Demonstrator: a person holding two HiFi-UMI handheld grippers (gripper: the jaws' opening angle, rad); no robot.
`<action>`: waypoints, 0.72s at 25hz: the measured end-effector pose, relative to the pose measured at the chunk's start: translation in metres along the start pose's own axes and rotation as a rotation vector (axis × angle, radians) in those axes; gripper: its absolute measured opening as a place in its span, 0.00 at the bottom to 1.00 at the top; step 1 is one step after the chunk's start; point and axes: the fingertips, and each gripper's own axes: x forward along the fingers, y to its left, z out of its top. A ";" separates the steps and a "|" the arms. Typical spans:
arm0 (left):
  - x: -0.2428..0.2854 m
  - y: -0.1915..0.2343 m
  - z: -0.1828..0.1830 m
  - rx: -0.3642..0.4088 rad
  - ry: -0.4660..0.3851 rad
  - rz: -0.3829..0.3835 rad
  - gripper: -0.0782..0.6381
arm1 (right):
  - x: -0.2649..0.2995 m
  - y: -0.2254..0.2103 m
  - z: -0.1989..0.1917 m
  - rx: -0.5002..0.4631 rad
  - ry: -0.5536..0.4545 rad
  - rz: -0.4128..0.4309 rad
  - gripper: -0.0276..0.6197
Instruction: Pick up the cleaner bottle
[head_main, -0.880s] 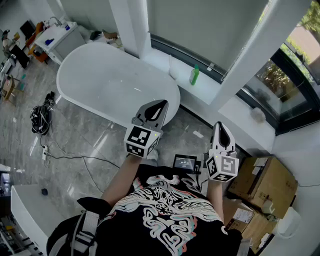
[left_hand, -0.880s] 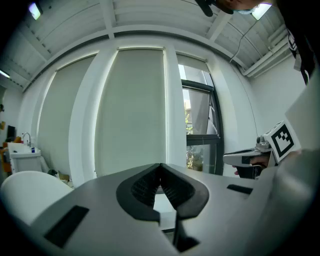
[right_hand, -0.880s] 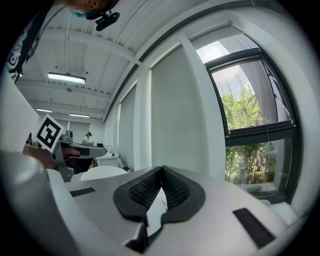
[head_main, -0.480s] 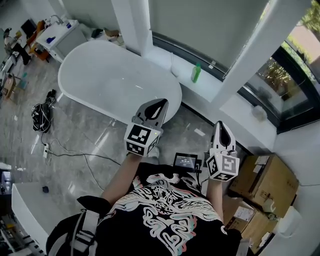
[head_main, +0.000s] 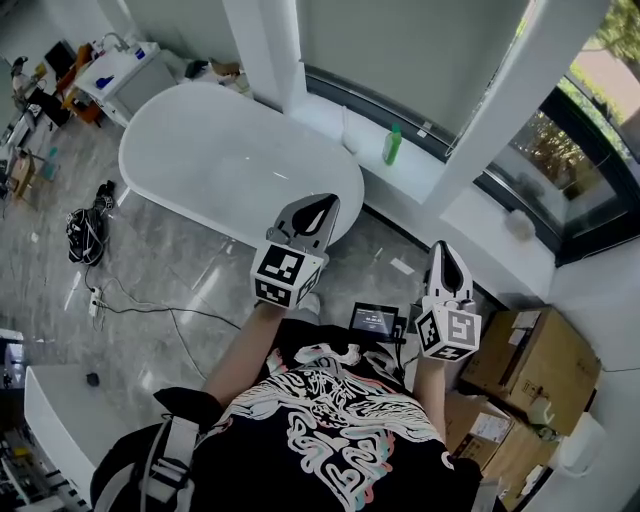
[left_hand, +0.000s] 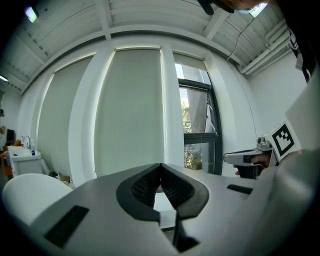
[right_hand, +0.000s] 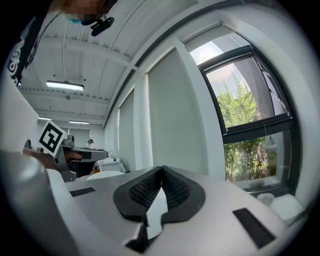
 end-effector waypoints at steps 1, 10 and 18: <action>0.000 -0.001 0.001 0.000 -0.002 -0.001 0.13 | -0.001 -0.002 0.000 0.000 0.001 -0.003 0.08; 0.019 -0.004 -0.001 -0.011 0.002 -0.004 0.13 | 0.007 -0.018 0.001 -0.003 0.006 -0.008 0.09; 0.063 -0.002 -0.002 -0.017 0.004 -0.027 0.13 | 0.029 -0.048 0.002 -0.006 0.012 -0.038 0.09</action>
